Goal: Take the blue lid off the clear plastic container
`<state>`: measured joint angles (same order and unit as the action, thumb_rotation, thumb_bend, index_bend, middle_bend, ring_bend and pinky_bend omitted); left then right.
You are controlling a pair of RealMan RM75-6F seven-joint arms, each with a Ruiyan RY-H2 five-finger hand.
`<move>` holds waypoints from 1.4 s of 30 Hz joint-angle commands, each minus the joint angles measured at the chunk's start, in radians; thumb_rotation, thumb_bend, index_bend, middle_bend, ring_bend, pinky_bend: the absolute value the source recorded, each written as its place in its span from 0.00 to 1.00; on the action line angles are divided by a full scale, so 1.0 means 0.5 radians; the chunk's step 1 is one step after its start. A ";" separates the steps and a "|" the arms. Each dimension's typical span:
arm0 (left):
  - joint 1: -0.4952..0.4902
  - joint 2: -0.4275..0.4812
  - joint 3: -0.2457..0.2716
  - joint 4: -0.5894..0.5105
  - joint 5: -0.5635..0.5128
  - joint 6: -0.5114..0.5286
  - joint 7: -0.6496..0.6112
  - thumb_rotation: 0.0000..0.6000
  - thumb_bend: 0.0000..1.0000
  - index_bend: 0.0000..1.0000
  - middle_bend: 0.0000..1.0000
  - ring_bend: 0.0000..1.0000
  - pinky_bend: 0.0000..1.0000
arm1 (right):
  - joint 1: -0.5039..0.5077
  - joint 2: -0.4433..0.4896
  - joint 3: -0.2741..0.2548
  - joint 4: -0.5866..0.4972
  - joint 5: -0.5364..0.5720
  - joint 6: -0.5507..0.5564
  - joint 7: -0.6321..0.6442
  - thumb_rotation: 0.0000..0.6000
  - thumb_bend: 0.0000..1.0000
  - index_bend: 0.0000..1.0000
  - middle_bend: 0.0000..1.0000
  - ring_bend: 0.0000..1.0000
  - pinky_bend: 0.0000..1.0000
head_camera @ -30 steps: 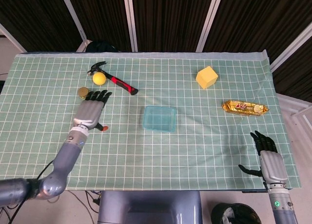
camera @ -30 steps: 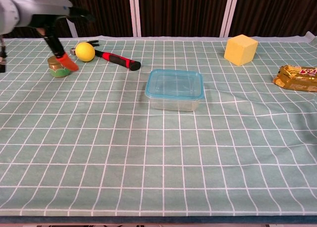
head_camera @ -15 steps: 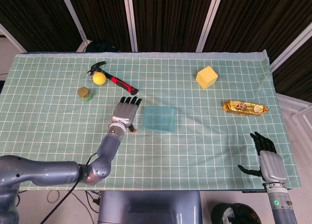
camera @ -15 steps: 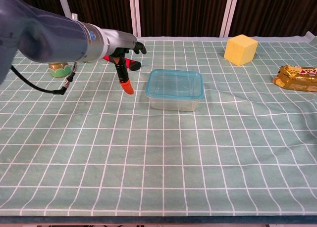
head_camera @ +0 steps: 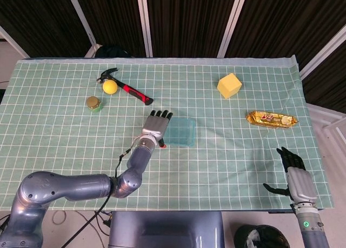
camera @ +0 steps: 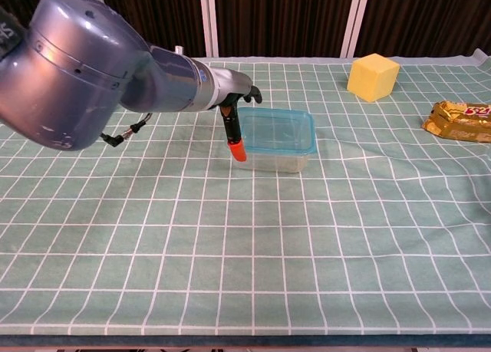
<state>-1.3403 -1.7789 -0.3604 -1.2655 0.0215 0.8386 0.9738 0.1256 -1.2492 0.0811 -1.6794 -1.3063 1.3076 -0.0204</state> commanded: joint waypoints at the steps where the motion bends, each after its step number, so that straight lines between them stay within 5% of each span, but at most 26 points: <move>1: -0.038 -0.036 0.013 0.051 -0.035 -0.042 -0.011 1.00 0.00 0.00 0.00 0.00 0.00 | 0.000 0.000 0.001 -0.002 0.007 -0.003 0.000 1.00 0.22 0.00 0.00 0.00 0.00; 9: -0.093 -0.102 0.021 0.183 -0.070 -0.098 -0.050 1.00 0.00 0.00 0.00 0.00 0.02 | 0.002 0.004 -0.002 -0.011 0.022 -0.017 -0.006 1.00 0.22 0.00 0.00 0.00 0.00; 13: -0.120 -0.141 0.027 0.263 -0.052 -0.118 -0.069 1.00 0.04 0.06 0.04 0.06 0.22 | 0.003 0.007 0.001 -0.015 0.031 -0.021 -0.007 1.00 0.22 0.00 0.00 0.00 0.00; 18: -0.123 -0.192 0.054 0.332 0.105 -0.091 -0.127 1.00 0.13 0.25 0.29 0.30 0.42 | 0.003 0.010 0.001 -0.019 0.036 -0.024 -0.006 1.00 0.22 0.00 0.00 0.00 0.00; 26: -0.032 -0.145 0.093 0.225 0.384 -0.113 -0.298 1.00 0.13 0.29 0.36 0.36 0.44 | 0.005 0.018 -0.001 -0.028 0.041 -0.032 -0.002 1.00 0.22 0.00 0.00 0.00 0.00; 42: 0.280 0.391 0.352 -0.378 1.133 -0.400 -0.682 1.00 0.13 0.37 0.43 0.38 0.46 | 0.015 0.025 -0.035 -0.043 -0.032 -0.029 -0.052 1.00 0.22 0.00 0.00 0.00 0.00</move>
<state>-1.2288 -1.6216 -0.2041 -1.4229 0.5301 0.6689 0.6770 0.1324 -1.2372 0.0651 -1.6986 -1.3190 1.2913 -0.0432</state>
